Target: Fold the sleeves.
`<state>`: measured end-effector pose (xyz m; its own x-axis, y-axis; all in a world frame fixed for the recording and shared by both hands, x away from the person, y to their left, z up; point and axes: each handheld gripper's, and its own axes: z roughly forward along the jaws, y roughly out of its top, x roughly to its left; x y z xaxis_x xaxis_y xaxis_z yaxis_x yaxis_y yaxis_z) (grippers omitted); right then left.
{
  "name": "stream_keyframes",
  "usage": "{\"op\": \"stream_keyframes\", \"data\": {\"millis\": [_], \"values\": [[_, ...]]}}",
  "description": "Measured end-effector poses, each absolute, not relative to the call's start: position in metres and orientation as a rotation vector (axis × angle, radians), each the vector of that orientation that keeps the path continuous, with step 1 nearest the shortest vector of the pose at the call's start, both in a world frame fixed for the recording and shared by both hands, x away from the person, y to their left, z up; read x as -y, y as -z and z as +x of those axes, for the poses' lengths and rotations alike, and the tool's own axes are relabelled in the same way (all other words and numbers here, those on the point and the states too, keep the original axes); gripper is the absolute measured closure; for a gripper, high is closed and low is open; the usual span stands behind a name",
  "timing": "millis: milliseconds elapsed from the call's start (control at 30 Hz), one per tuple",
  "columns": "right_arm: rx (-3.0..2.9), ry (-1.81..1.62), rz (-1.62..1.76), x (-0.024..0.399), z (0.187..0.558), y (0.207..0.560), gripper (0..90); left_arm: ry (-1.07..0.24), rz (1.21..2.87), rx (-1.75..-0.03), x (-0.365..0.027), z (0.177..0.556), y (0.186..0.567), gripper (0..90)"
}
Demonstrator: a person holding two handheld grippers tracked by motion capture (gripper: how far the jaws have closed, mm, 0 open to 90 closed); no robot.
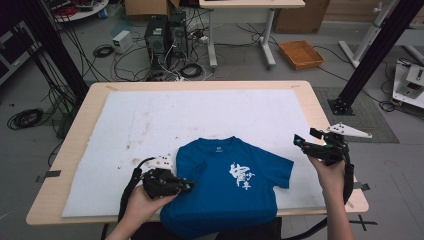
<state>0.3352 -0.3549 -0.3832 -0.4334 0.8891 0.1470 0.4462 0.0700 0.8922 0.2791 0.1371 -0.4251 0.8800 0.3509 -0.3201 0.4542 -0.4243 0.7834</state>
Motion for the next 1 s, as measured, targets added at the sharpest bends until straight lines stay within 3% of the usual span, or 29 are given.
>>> {"op": "stream_keyframes", "data": {"millis": [100,267,633,1000], "values": [[-1.913,-1.333,1.319,0.356,0.335,0.384,24.6,0.155,2.075,-0.489,-0.132,0.276,0.425,83.2],[-1.911,-1.330,1.328,0.357,0.335,0.385,24.6,0.079,2.089,-0.482,-0.135,0.278,0.424,64.7],[-1.918,-1.321,1.335,0.356,0.336,0.387,24.6,-0.219,1.967,-0.936,-0.157,0.329,0.428,61.1],[-1.905,-1.309,1.365,0.360,0.336,0.390,24.9,-0.322,2.074,-0.943,-0.127,0.341,0.436,47.9]]}}
